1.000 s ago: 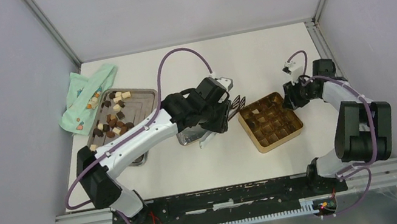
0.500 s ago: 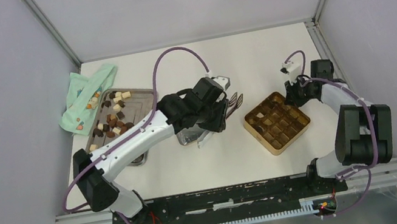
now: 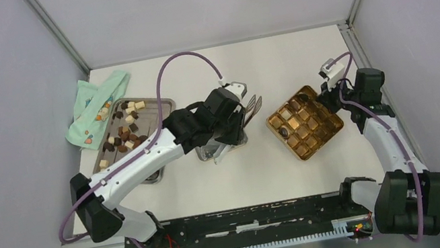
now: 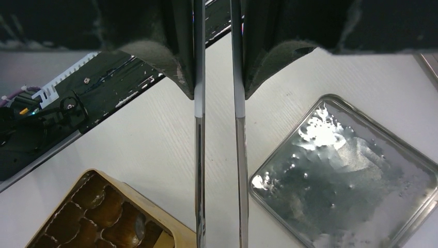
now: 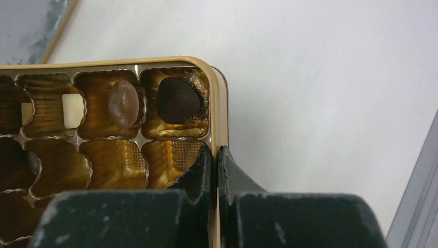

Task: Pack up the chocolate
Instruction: Pick up the packing box from the center of the board, then place the packing box at the center of the board.

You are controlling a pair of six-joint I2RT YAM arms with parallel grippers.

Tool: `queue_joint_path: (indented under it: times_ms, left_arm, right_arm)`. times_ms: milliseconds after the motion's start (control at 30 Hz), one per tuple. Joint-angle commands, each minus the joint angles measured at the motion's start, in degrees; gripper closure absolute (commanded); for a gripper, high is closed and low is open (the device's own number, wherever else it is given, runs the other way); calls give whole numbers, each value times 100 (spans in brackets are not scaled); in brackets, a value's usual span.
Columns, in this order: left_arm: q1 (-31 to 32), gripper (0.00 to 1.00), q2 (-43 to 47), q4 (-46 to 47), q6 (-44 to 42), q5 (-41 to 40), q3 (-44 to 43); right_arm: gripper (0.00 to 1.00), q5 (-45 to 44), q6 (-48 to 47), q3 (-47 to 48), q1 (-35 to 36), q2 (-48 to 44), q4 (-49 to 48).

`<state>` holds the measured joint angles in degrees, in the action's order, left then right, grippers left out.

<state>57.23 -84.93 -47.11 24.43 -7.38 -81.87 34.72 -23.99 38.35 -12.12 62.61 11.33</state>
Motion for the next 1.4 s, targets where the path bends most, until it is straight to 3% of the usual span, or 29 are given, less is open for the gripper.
queue_joint_path:
  times_ms: [0,267,500,667,967,1100,1367]
  left_arm:
    - [-19,60,471,500,-49,-367,42]
    - [-25,60,699,573,-68,-633,156]
    - [-83,60,712,469,-128,-784,290]
    - [-328,60,875,481,-110,-764,531]
    - [-1010,60,1110,322,-90,-501,1027]
    - [-1741,60,1261,255,-175,-264,1416]
    - [-3173,59,1548,-441,-485,-301,1422]
  right_arm:
    - [100,419,380,222,-23,-193,-465]
    - [100,419,648,147,-24,-131,-541]
    - [100,-2,1685,209,-76,893,-527]
    - [100,-530,2139,338,-70,1401,-558]
    - [91,-1212,2279,164,-70,1731,-599]
    - [80,-1115,2183,230,-74,1766,-505]
    - [29,-488,1301,489,-219,1428,-78]
